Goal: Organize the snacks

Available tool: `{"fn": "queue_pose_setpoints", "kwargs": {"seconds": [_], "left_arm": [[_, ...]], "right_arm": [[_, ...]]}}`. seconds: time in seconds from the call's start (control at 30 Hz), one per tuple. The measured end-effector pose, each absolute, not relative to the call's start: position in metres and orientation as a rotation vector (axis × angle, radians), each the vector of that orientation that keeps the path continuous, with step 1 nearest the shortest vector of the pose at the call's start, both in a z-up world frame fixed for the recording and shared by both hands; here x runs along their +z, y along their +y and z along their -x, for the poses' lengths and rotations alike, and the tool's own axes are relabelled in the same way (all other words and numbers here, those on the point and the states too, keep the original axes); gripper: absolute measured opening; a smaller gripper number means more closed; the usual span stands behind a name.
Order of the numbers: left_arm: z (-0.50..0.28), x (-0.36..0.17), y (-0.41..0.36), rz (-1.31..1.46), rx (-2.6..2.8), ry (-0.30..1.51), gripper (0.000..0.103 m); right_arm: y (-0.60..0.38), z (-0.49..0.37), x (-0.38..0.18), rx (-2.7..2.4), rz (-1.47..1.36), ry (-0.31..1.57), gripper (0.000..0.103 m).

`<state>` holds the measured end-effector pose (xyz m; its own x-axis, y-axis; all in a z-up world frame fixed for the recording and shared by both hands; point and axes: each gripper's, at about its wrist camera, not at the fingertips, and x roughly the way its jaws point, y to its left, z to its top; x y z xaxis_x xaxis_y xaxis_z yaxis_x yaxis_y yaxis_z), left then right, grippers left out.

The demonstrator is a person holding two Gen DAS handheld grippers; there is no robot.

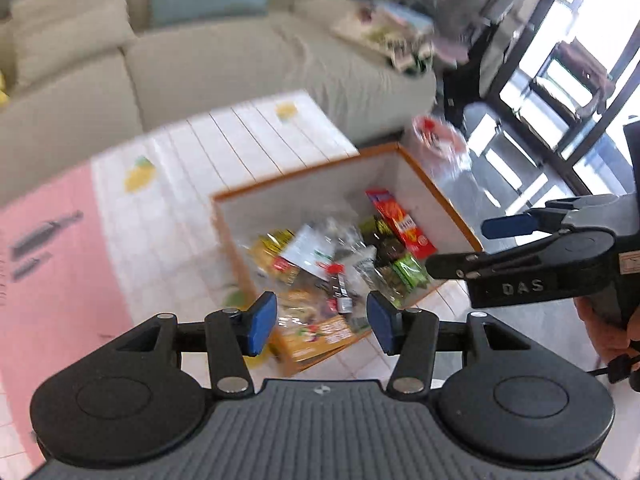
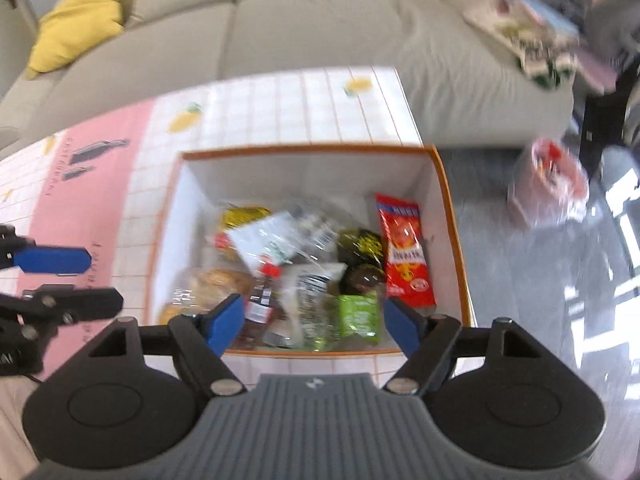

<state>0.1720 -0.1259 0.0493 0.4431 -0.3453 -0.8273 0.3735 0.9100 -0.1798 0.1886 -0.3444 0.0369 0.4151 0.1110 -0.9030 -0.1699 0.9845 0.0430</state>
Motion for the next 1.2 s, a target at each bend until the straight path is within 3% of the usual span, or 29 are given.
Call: {"fn": "queue_pose_setpoints", "kwargs": {"seconds": [0.07, 0.4, 0.73, 1.2], "left_arm": [[-0.152, 0.063, -0.113, -0.055, -0.42, 0.952, 0.061], [-0.074, 0.081, -0.062, 0.03, -0.29, 0.745, 0.061], [-0.033, 0.042, -0.041, 0.028, -0.201, 0.677, 0.061], [-0.024, -0.003, -0.046, -0.057, -0.153, 0.641, 0.061]], "right_arm": [[-0.333, -0.17, 0.054, 0.201, 0.055, 1.073, 0.082], [-0.276, -0.079, 0.102, 0.251, 0.035, 0.757, 0.09], [-0.247, -0.013, 0.066, 0.114, 0.034, 0.546, 0.096], [-0.229, 0.004, -0.007, 0.027, 0.099, 0.541, 0.098]]}}
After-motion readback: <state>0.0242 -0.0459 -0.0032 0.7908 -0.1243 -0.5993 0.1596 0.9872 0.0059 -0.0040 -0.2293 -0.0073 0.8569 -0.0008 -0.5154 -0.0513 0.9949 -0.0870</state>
